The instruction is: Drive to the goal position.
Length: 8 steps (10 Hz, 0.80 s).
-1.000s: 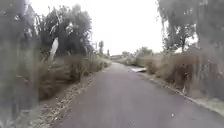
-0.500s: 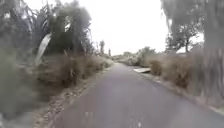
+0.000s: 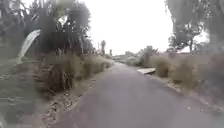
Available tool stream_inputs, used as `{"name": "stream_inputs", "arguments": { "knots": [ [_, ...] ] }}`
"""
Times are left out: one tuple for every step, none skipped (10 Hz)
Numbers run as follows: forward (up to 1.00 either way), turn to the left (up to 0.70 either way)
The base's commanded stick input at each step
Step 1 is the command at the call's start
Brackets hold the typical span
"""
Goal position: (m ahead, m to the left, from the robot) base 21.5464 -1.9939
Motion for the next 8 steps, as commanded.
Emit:
{"name": "stream_inputs", "arguments": {
  "knots": [
    [1.0,-0.21],
    [1.0,-0.07],
    [1.0,0.0],
    [1.0,0.0],
    [1.0,0.0],
    [1.0,0.0],
    [1.0,0.0],
    [1.0,0.0]
  ]
}}
